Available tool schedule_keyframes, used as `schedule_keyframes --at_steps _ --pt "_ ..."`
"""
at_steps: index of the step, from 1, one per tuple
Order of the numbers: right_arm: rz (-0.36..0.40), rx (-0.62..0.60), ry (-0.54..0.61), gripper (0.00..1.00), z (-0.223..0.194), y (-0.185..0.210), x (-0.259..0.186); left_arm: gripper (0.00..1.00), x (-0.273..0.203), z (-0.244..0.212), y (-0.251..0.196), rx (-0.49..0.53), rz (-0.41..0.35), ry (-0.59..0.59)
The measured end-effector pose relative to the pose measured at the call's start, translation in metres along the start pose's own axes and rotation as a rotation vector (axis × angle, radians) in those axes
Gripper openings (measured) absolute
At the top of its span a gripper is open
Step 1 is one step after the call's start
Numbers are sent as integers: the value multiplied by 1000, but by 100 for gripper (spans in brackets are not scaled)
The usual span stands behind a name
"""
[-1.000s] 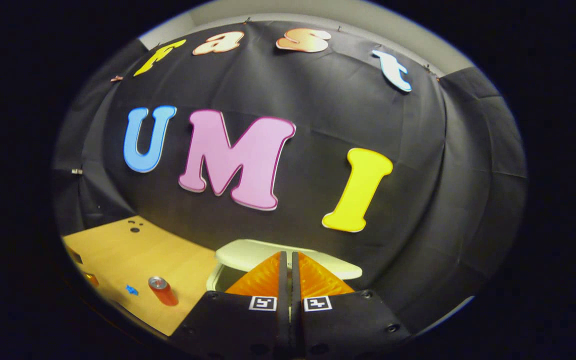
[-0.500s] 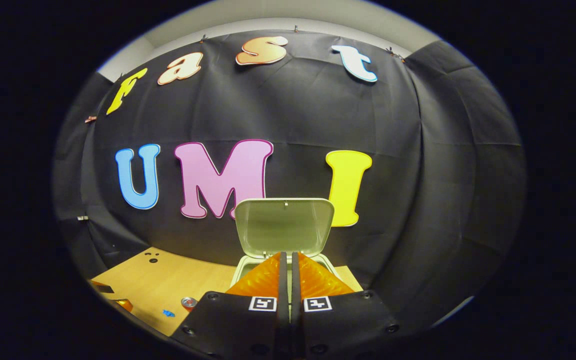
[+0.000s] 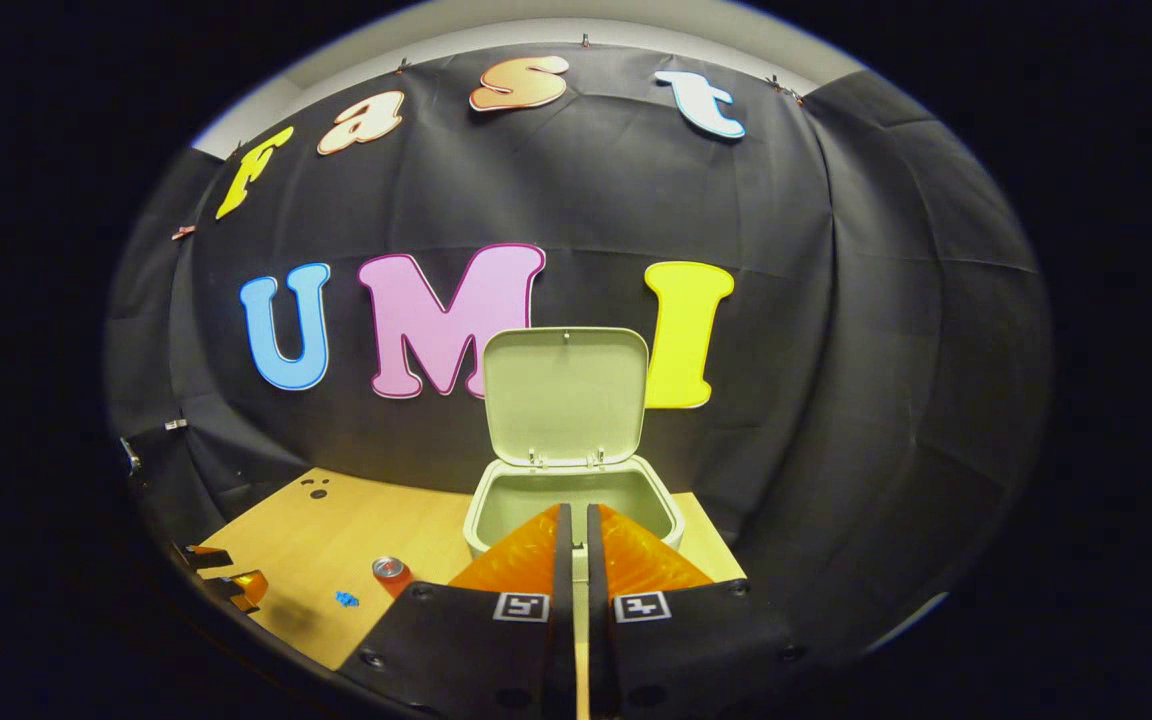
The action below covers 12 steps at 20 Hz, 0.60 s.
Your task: Press the lid of the desktop garbage bin to open it, pick up the crumpled paper on the desktop and throw it into the bin, then pick up the pop can on the desktop and drop it into the bin, and finally close the garbage bin lid.
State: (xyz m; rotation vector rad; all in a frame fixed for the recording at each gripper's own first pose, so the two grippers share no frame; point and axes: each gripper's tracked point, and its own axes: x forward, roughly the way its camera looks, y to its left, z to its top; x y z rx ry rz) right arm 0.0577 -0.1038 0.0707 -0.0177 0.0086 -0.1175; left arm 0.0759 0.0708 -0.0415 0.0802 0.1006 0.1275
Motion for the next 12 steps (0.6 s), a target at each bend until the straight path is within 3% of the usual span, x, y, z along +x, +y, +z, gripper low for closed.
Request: schedule_keyframes --at_steps 3,7,12 --pt "16 7 32 53 -17 4 -3 96 7 -1 -3 -6 -17 6" --pt "28 33 70 98 -36 9 -1 96 21 -6 -4 -27 -41 26" --pt "30 25 90 100 -50 12 7 96 51 -24 -2 -93 -42 98"
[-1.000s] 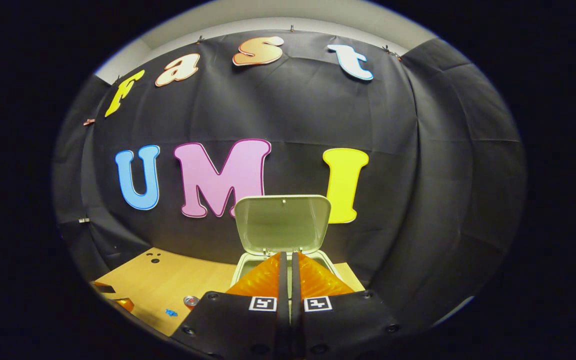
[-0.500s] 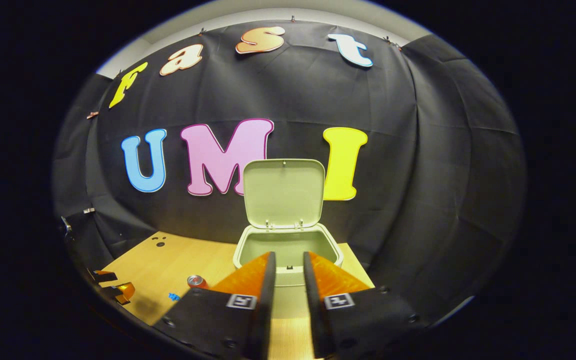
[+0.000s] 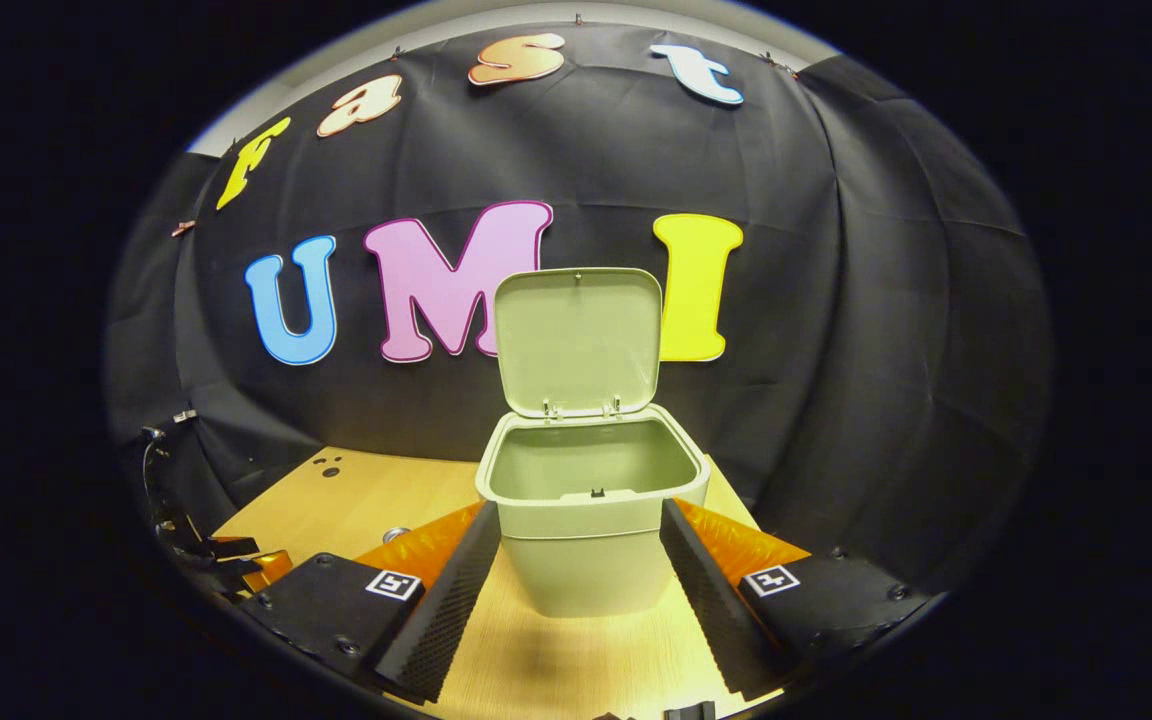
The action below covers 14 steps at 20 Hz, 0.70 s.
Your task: Press the lid of the desktop garbage bin to open it, pick up the crumpled paper on the desktop and throw it into the bin, then pick up the pop can on the desktop and drop it into the bin, and finally close the garbage bin lid.
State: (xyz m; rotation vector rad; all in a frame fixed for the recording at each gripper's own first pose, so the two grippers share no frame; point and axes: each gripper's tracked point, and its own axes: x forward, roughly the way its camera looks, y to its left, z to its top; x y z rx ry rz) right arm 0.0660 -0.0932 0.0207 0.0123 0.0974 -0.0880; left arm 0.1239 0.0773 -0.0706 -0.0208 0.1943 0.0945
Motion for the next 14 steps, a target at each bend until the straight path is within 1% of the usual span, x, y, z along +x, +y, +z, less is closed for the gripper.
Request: schedule_keyframes --at_steps 2,4,6,9,11,14 --pt "13 -2 24 100 -9 3 5 96 13 -13 0 -32 4 51" --pt "25 -2 53 100 -19 5 10 96 29 -19 -5 -34 -2 78" --pt "34 -2 67 100 -24 7 13 96 45 -24 -11 -9 -7 97" --pt "51 1 82 100 -33 15 16 96 69 -28 -18 57 10 103" --pt "71 -11 104 100 -44 23 18 96 87 -35 -29 80 -13 123" --pt "106 -34 133 100 -57 33 20 96 114 -48 -36 100 -19 158"
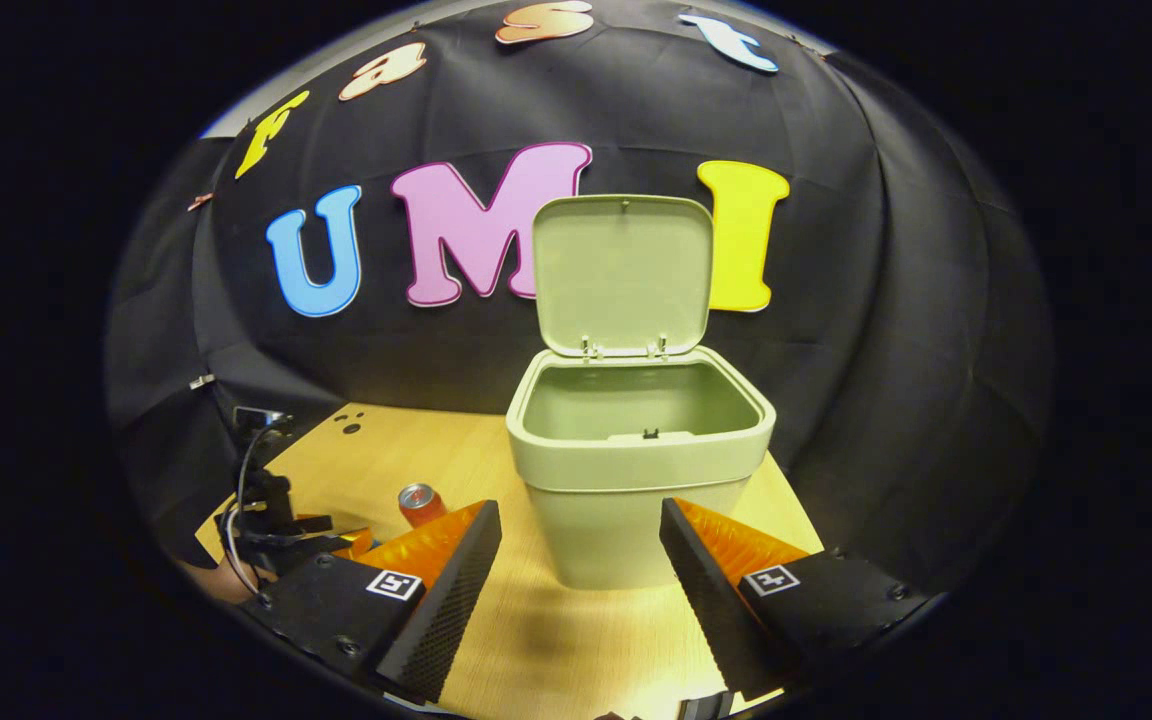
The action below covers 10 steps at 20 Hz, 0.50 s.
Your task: Press the lid of the desktop garbage bin to open it, pick up the crumpled paper on the desktop and throw it into the bin, then pick up the pop can on the desktop and drop it into the bin, and finally close the garbage bin lid.
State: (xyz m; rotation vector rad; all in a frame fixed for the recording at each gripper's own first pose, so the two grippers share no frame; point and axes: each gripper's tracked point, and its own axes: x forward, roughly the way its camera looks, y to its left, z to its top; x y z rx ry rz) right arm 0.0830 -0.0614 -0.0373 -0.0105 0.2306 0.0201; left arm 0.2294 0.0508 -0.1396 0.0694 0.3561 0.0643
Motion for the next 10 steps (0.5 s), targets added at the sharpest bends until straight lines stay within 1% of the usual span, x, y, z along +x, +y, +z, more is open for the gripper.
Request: schedule_keyframes --at_steps 4,10 --pt "41 -27 58 100 -26 11 1 95 22 -19 5 -7 24 55" --pt "75 -24 128 100 -50 21 5 95 32 -44 9 -30 34 104"
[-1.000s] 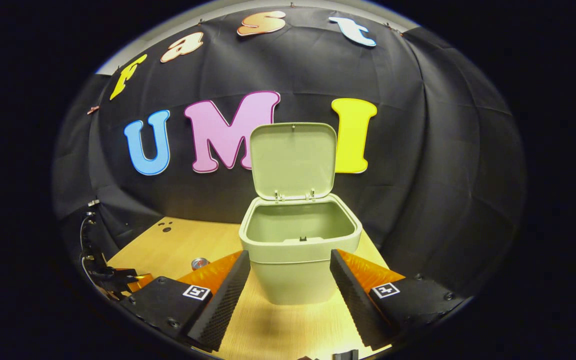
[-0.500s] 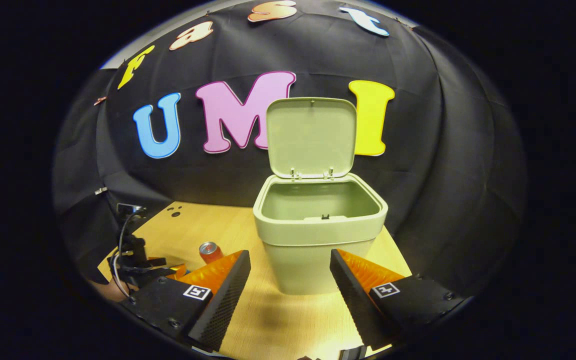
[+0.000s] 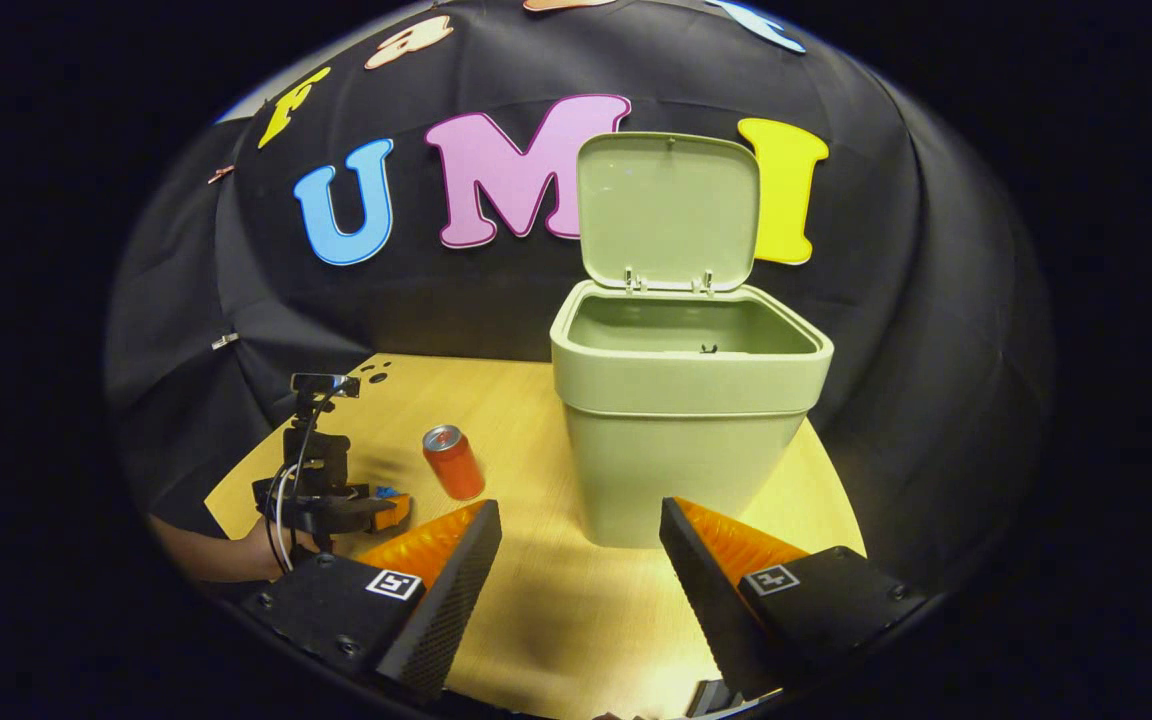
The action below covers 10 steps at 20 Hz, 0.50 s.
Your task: Press the lid of the desktop garbage bin to open it, pick up the crumpled paper on the desktop and throw it into the bin, then pick up the pop can on the desktop and drop it into the bin, and finally close the garbage bin lid.
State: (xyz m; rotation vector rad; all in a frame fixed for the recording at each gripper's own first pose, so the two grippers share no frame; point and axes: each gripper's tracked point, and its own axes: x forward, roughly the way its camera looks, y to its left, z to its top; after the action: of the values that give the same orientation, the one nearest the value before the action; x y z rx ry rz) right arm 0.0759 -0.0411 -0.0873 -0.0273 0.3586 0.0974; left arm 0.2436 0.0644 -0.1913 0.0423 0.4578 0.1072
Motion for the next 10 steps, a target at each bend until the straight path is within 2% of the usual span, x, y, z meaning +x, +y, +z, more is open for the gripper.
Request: schedule_keyframes --at_steps 3,9,10 --pt "-1 -13 4 100 0 0 5 96 2 0 -4 33 -15 -26" --pt "4 -2 22 100 -8 -2 10 83 6 -1 -3 20 -19 -46" --pt "6 2 25 100 -10 -2 11 77 6 0 -3 18 -18 -53"
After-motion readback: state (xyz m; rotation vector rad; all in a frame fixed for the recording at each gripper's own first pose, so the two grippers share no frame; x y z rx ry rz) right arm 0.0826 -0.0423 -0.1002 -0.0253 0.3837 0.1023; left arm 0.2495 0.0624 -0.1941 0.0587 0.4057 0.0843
